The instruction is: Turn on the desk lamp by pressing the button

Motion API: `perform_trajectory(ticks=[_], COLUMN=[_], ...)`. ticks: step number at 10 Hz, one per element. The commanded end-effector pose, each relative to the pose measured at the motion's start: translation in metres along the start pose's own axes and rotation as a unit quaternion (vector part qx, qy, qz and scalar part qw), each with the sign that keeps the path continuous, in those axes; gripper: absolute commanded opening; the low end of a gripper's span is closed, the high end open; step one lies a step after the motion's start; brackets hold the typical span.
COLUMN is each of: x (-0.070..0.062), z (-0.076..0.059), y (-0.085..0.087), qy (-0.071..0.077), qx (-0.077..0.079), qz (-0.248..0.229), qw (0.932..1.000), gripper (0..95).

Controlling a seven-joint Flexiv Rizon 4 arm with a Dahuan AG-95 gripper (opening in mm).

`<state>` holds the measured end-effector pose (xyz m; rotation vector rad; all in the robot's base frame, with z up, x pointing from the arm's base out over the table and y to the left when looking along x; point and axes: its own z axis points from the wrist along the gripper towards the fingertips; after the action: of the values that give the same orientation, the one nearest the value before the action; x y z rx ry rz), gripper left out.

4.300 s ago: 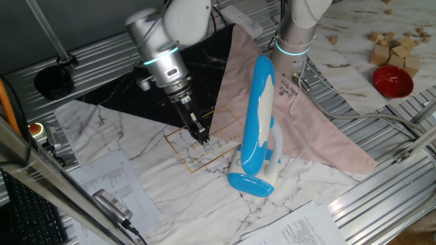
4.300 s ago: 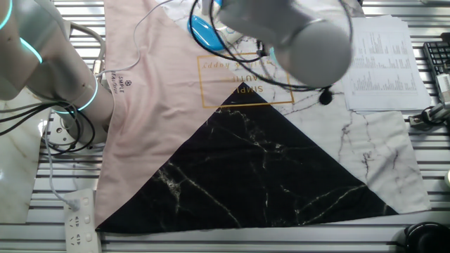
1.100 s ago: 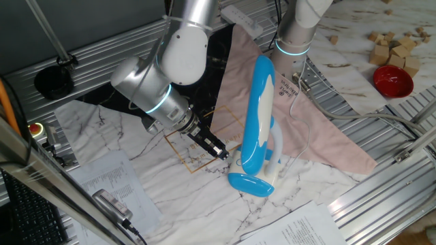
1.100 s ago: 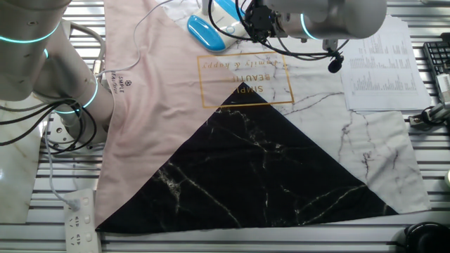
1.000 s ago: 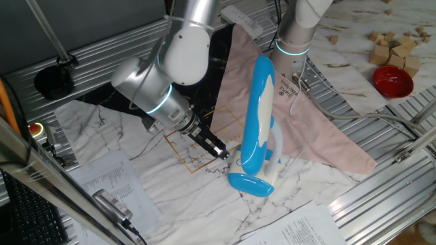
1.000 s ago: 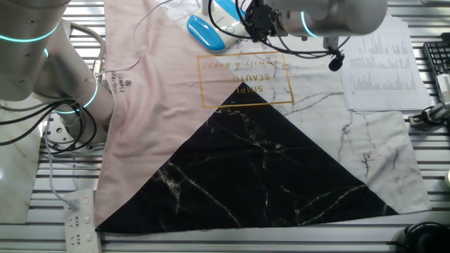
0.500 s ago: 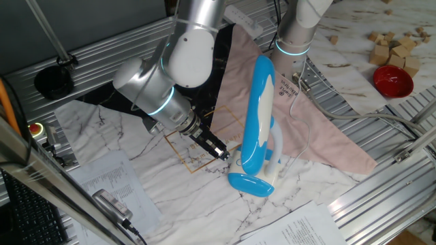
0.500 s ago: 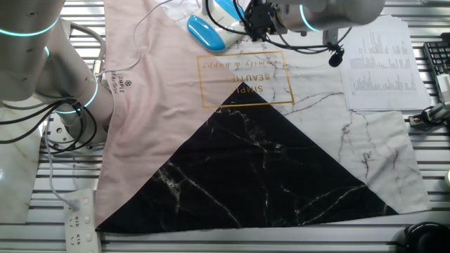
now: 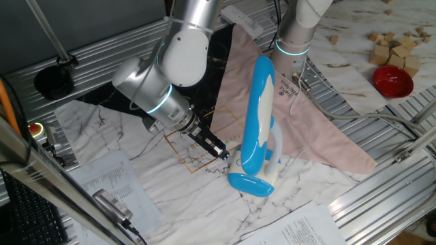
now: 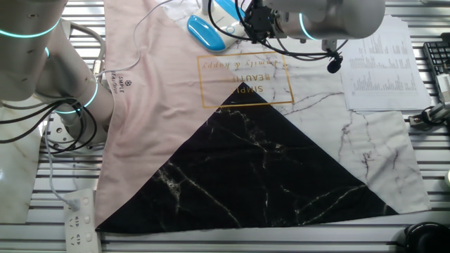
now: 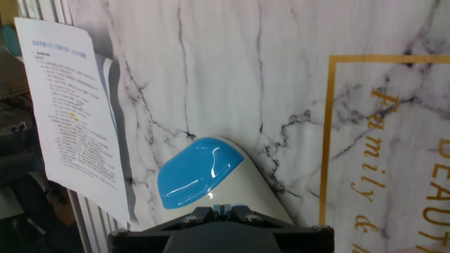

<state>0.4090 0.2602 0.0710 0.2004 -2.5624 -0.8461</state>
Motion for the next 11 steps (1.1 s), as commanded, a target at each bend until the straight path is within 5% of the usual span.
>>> perform_trajectory(ticks=[1,4,7,11], x=[0.0,0.001,0.005,0.01], z=[0.0,0.002,0.007,0.013], y=[0.0,-0.001,-0.001,0.001], qy=[0.0,0.005,0.027,0.03], qx=[0.0,-0.003,-0.012,-0.014], qz=[-0.001,-0.009,-0.03,-0.046], qw=[1.0,0.9999,0.9991,0.9984], gripper=[0.0,0.0,0.0,0.0])
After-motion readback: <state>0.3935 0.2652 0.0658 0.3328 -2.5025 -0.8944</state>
